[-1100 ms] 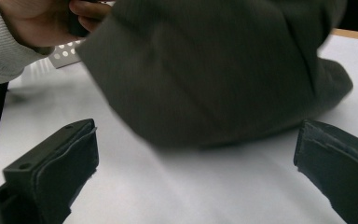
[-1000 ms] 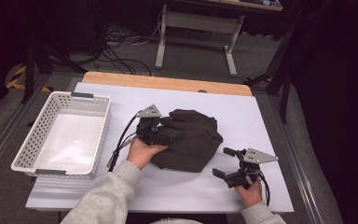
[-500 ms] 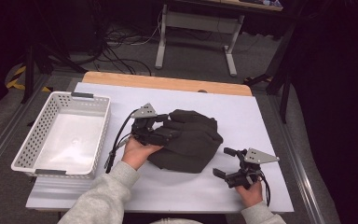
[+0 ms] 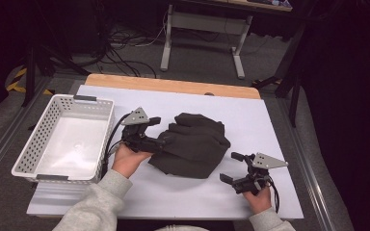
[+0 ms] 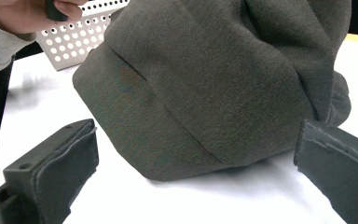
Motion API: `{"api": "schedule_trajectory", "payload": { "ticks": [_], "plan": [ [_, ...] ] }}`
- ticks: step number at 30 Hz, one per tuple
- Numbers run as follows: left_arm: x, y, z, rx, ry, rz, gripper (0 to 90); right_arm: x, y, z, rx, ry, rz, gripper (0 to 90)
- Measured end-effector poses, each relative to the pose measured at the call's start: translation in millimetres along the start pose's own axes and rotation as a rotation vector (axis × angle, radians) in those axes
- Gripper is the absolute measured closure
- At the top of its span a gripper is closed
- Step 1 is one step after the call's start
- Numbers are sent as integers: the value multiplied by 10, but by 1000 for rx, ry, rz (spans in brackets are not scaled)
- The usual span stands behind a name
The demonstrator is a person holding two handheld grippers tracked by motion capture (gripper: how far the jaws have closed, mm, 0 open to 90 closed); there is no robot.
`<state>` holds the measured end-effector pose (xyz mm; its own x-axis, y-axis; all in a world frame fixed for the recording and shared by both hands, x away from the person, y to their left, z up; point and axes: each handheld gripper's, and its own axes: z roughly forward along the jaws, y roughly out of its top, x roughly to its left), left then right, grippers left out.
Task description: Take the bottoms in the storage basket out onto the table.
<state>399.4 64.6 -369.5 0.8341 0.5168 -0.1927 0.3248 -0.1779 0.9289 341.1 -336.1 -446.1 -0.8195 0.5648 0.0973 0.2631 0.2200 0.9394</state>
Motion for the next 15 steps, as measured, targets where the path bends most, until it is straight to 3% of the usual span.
{"api": "schedule_trajectory", "payload": {
  "ticks": [6,15],
  "plan": [
    [-16,-60,-120,9,24,15,82,0,0,2,1,0,-1,4],
    [-34,-193,-250,23,34,2,70,-1,0,2,1,2,0,4]
  ]
}}
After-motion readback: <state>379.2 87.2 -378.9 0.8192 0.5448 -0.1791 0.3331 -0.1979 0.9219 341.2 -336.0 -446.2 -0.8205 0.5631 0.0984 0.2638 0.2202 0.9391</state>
